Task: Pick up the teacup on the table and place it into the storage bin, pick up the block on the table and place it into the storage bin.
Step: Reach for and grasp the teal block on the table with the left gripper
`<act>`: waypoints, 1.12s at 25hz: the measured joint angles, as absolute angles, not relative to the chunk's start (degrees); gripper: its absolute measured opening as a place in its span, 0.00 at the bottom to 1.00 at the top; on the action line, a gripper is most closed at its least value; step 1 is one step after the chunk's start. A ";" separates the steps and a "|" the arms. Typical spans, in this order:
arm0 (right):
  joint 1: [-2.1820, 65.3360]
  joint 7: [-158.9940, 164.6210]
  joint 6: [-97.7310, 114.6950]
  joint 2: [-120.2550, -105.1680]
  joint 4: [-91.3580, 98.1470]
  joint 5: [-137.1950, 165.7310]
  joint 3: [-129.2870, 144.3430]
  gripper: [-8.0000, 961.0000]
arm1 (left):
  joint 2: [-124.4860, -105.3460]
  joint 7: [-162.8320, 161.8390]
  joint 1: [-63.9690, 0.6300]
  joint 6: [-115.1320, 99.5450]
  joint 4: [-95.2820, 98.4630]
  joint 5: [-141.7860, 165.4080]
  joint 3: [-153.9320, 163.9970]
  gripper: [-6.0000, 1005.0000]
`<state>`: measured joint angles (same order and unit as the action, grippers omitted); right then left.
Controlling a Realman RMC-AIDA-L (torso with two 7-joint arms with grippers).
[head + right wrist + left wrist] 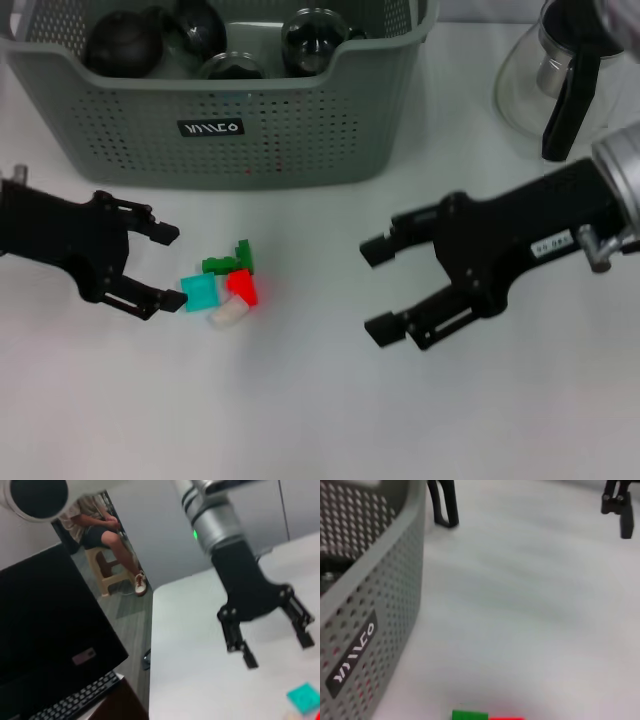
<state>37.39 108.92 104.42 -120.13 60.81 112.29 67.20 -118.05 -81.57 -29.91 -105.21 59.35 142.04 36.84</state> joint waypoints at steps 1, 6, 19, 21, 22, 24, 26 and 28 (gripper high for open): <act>37.37 108.92 104.36 -120.11 59.94 112.84 67.20 0.98 | -118.10 -83.31 -30.49 -104.90 60.28 142.89 38.78 0.86; 37.40 108.84 102.11 -120.13 57.85 116.53 67.27 0.98 | -118.89 -90.69 -32.60 -102.63 63.50 148.41 47.72 0.86; 38.88 105.31 98.02 -120.07 55.05 117.36 66.84 0.98 | -124.45 -103.92 -32.98 -96.85 69.00 159.03 59.31 0.86; 39.00 105.20 97.96 -120.06 55.04 117.34 66.79 0.98 | -124.41 -105.56 -33.06 -96.27 69.06 158.95 61.65 0.86; 39.08 105.20 97.92 -120.06 55.03 117.34 66.77 0.98 | -124.40 -106.17 -33.12 -96.17 69.19 158.96 62.74 0.86; 39.19 105.17 97.82 -120.06 55.02 117.34 66.74 0.98 | -124.42 -107.20 -33.27 -95.94 69.46 158.97 64.87 0.86; 39.24 105.13 97.44 -120.06 55.02 117.33 66.73 0.98 | -124.43 -107.86 -33.34 -95.49 69.54 159.01 65.87 0.86; 39.26 105.12 97.29 -120.05 55.02 117.29 66.71 0.98 | -124.35 -109.76 -33.48 -93.72 69.42 159.43 67.77 0.86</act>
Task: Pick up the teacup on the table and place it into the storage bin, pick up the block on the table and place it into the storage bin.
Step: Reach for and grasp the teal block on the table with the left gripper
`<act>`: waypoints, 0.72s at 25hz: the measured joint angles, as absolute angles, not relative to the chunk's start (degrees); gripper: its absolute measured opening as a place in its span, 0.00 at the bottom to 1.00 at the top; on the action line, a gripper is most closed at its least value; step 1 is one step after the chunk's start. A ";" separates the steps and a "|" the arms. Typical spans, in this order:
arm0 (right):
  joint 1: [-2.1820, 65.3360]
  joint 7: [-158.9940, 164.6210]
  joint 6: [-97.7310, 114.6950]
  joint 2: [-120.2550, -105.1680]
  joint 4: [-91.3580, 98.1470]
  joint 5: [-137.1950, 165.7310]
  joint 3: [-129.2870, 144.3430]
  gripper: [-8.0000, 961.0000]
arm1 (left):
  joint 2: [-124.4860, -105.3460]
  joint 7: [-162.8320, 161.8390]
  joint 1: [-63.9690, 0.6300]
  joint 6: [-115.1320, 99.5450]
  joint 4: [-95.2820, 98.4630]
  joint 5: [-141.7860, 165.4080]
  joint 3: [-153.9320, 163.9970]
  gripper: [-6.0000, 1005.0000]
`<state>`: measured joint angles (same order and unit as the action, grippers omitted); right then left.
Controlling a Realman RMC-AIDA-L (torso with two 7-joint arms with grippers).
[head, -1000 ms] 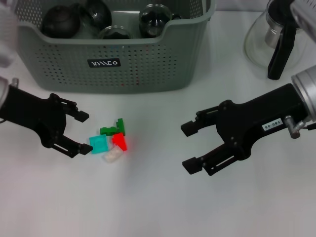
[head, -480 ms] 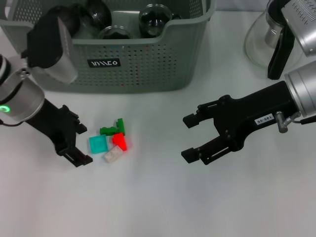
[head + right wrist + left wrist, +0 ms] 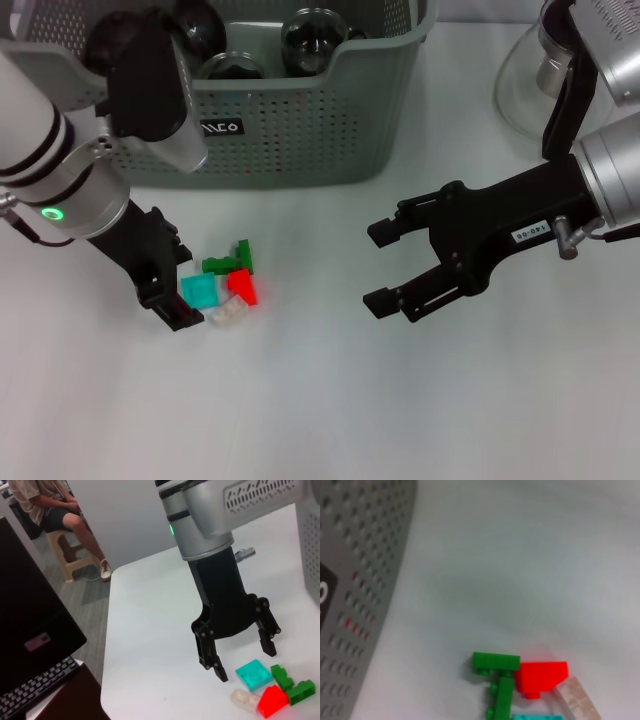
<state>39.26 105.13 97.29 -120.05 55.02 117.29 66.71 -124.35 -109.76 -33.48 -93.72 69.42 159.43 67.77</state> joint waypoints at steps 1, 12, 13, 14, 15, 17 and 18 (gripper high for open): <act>39.26 105.12 97.27 -120.06 55.02 117.29 66.71 0.98 | -124.29 -110.17 -33.50 -93.32 69.31 159.59 68.07 0.86; 39.33 105.10 96.45 -120.06 55.01 117.16 66.70 0.98 | -124.37 -112.20 -33.55 -92.39 68.37 159.83 71.01 0.86; 39.33 105.06 96.42 -120.06 55.02 117.15 66.71 0.98 | -124.41 -112.27 -33.51 -92.38 68.36 159.83 71.14 0.85; 39.33 105.00 96.38 -120.05 55.02 117.15 66.71 0.98 | -124.46 -112.36 -33.45 -92.35 68.36 159.84 71.22 0.85; 39.33 104.96 96.32 -120.06 55.02 117.15 66.70 0.98 | -124.52 -112.68 -33.39 -92.28 68.36 159.84 71.46 0.85; 39.32 104.90 96.25 -120.05 55.02 117.15 66.71 0.98 | -124.54 -113.03 -33.31 -92.11 68.36 159.82 71.82 0.85; 39.32 104.84 96.20 -120.06 55.02 117.15 66.71 0.98 | -124.54 -113.17 -33.27 -92.00 68.35 159.81 72.03 0.85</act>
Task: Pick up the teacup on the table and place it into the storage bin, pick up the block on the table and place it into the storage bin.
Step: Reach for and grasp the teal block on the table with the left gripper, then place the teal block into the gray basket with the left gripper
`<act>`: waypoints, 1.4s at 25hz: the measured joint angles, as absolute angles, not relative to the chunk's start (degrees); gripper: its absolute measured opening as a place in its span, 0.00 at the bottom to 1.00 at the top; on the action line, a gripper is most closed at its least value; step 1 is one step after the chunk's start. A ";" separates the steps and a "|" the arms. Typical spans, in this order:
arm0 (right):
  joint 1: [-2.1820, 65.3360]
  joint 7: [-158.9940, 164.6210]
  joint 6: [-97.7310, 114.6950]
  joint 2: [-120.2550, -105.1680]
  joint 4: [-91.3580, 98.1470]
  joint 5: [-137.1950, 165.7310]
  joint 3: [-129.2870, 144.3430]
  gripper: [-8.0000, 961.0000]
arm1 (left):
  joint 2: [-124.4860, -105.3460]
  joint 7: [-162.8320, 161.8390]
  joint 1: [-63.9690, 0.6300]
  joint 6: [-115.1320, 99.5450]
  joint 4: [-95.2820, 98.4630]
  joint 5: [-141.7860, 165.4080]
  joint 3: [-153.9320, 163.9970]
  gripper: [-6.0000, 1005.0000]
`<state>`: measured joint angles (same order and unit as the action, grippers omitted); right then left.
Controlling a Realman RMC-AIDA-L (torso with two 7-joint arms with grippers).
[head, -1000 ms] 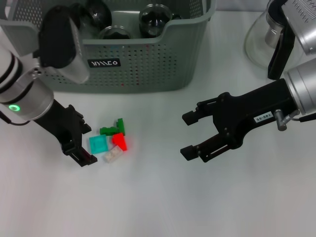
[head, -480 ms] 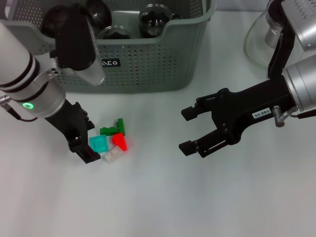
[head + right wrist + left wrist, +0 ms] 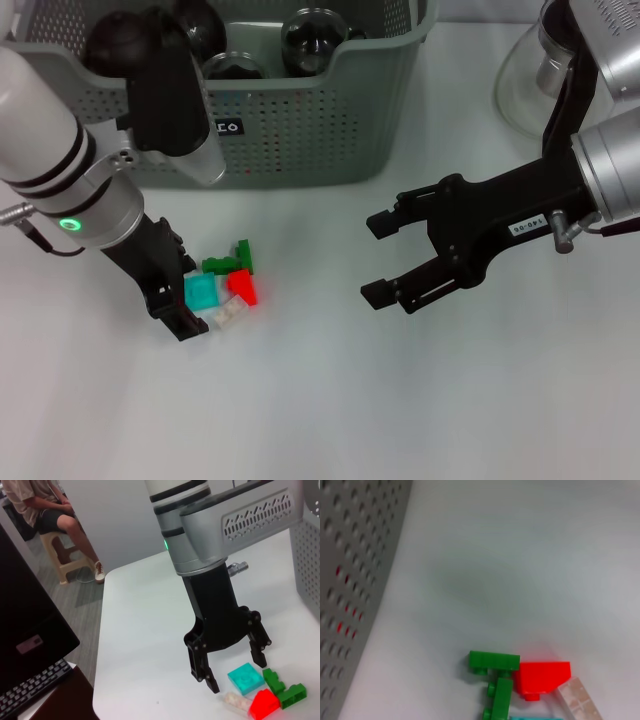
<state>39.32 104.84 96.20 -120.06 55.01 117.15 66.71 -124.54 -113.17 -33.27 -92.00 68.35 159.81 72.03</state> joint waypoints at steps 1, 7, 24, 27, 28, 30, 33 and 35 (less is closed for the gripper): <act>39.34 104.77 96.16 -120.05 55.02 117.13 66.71 0.98 | -124.54 -113.32 -33.23 -91.86 68.25 159.80 72.26 0.85; 39.38 104.60 96.05 -120.06 55.01 116.97 66.57 0.98 | -124.51 -114.19 -33.36 -90.96 66.99 159.77 73.53 0.77; 39.65 104.41 95.97 -120.05 55.02 116.99 65.83 0.98 | -124.10 -114.90 -33.40 -92.12 70.10 159.11 69.43 0.41; 39.66 104.41 96.00 -119.97 55.02 116.99 65.31 0.98 | -124.06 -114.66 -33.24 -96.62 73.96 158.22 61.82 0.41; 39.59 104.41 96.03 -119.92 55.01 116.99 65.13 0.98 | -123.97 -114.62 -33.38 -98.36 74.77 157.58 59.10 0.41; 39.37 104.41 96.20 -119.82 54.88 116.99 64.64 0.98 | -123.28 -114.56 -34.25 -103.26 75.66 155.18 52.58 0.42; 39.18 104.41 96.38 -119.64 54.15 116.99 63.68 0.98 | -120.41 -114.55 -36.50 -112.40 73.98 149.09 42.85 0.42; 39.13 104.41 96.46 -119.56 53.79 117.02 63.47 0.98 | -117.80 -115.12 -37.94 -116.92 71.10 144.39 39.01 0.42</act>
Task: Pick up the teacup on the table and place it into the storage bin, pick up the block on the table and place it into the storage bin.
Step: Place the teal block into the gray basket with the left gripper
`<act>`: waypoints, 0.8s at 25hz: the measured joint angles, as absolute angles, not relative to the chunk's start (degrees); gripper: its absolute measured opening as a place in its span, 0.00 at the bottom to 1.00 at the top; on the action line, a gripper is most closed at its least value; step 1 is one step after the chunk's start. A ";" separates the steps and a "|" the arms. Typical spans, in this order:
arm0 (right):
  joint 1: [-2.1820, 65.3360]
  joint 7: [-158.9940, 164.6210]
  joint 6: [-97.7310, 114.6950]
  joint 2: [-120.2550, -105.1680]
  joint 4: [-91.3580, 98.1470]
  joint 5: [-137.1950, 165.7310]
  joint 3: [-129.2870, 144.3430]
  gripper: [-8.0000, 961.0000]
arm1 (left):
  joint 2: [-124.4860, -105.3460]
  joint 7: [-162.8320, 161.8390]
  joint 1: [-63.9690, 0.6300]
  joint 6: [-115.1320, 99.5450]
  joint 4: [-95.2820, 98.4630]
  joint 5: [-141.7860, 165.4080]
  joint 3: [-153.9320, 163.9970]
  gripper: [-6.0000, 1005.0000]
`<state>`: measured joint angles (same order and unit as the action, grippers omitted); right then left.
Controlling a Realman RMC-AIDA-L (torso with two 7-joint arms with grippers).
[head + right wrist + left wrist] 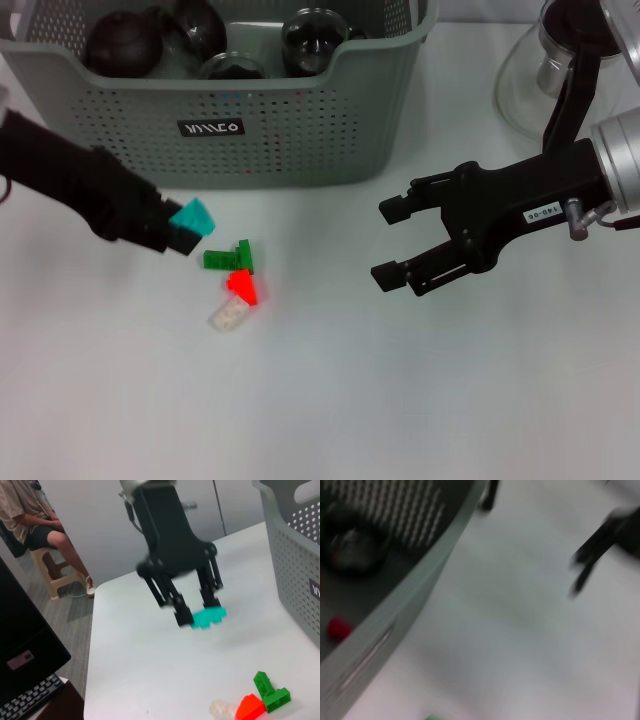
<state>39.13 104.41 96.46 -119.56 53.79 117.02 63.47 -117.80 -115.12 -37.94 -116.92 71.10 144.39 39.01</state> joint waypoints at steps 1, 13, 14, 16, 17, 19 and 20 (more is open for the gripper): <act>39.12 104.38 96.47 -119.51 53.70 117.07 63.41 0.98 | -116.91 -115.56 -38.32 -117.83 70.01 142.53 38.33 0.42; 39.80 103.15 96.66 -119.49 52.60 117.12 63.28 0.98 | -106.97 -121.81 -49.58 -100.50 60.81 131.67 30.78 0.43; 39.84 103.09 96.61 -119.58 52.50 117.12 63.28 0.98 | -106.88 -122.32 -50.17 -97.85 60.42 133.35 31.47 0.44; 39.93 102.98 96.57 -119.76 52.30 117.11 63.27 0.98 | -107.16 -123.27 -50.72 -93.00 60.16 136.43 32.92 0.44; 39.94 102.94 96.60 -119.84 52.25 117.11 63.25 0.98 | -107.40 -123.75 -50.71 -91.09 60.15 137.61 33.83 0.44; 39.81 102.89 96.65 -119.90 52.22 117.09 63.21 0.98 | -107.82 -125.38 -50.52 -86.60 60.08 140.24 36.14 0.44; 39.72 102.84 96.67 -119.94 52.22 117.09 63.18 0.98 | -107.87 -125.78 -50.44 -85.65 60.01 140.90 36.58 0.44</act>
